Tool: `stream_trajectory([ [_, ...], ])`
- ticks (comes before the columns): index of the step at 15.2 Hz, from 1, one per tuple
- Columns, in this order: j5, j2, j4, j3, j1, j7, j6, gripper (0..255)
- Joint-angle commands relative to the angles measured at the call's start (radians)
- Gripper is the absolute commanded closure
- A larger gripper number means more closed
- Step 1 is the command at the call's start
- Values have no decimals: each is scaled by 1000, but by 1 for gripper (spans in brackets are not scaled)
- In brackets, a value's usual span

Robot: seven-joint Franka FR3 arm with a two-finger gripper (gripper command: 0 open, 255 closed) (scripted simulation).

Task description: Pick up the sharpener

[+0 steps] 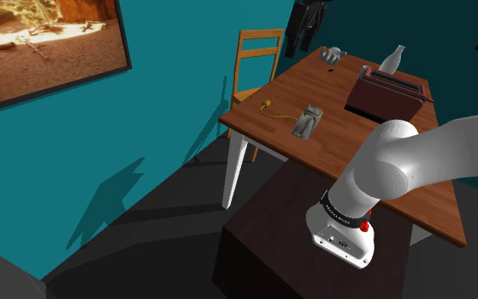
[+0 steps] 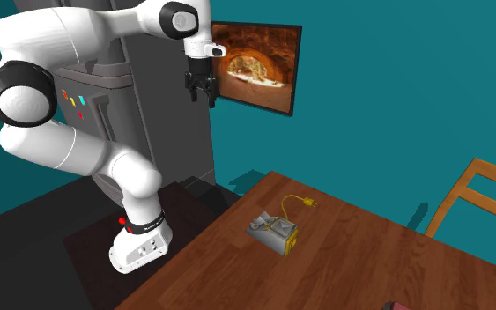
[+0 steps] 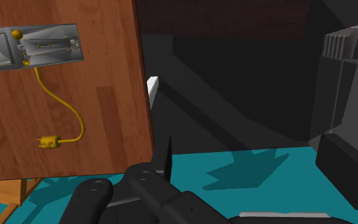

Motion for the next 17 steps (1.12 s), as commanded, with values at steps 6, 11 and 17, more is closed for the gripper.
stream_trajectory([
  [6, -69, -12, -126, -81, -21, -108, 113, 0],
  [11, -141, 14, -222, -169, -47, -212, 240, 0],
  [17, -224, 101, -294, -284, -79, -335, 410, 0],
])
